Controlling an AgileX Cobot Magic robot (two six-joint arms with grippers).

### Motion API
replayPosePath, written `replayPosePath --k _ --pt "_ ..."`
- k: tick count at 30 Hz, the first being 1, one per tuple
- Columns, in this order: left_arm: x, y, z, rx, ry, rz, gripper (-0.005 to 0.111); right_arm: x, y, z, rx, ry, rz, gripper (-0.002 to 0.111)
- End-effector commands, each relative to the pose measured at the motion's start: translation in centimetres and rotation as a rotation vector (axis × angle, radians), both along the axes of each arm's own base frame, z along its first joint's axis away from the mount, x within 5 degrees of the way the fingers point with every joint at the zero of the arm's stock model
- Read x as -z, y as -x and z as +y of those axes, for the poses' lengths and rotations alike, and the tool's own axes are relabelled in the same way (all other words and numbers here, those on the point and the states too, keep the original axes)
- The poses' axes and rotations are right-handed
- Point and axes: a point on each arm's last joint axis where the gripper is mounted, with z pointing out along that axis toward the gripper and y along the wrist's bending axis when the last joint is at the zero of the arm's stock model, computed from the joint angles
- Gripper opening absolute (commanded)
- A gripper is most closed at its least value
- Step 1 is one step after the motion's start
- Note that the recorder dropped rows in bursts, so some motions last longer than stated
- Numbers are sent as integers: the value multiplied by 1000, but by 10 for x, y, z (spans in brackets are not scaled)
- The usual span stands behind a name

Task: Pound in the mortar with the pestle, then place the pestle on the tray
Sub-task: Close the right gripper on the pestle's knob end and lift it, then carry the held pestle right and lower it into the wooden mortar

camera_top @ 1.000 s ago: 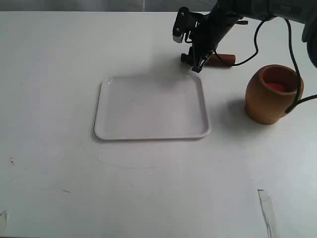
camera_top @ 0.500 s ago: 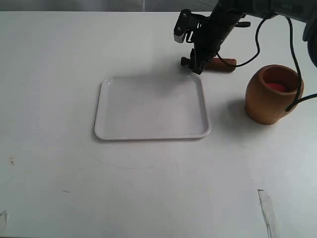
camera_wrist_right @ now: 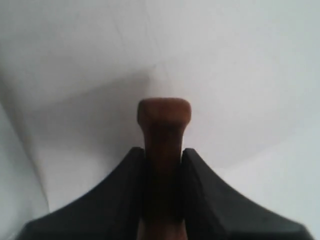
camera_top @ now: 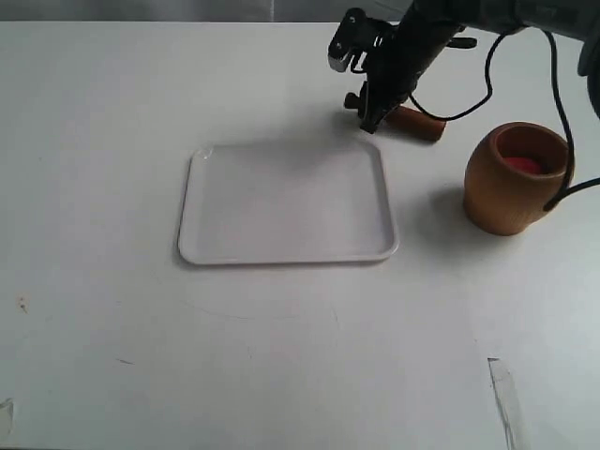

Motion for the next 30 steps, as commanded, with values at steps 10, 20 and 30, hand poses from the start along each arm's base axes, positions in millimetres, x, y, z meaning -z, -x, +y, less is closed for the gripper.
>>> replayPosePath --k 10,20,30 --pt "0 0 -1 6 15 -4 0 -174 25 -6 186 -395 -265 0" --pt "0 0 -1 6 15 -4 0 -211 90 -46 316 -532 -477 0" --pt "0 0 -1 6 15 -4 0 -198 172 -109 570 -683 -780 0"
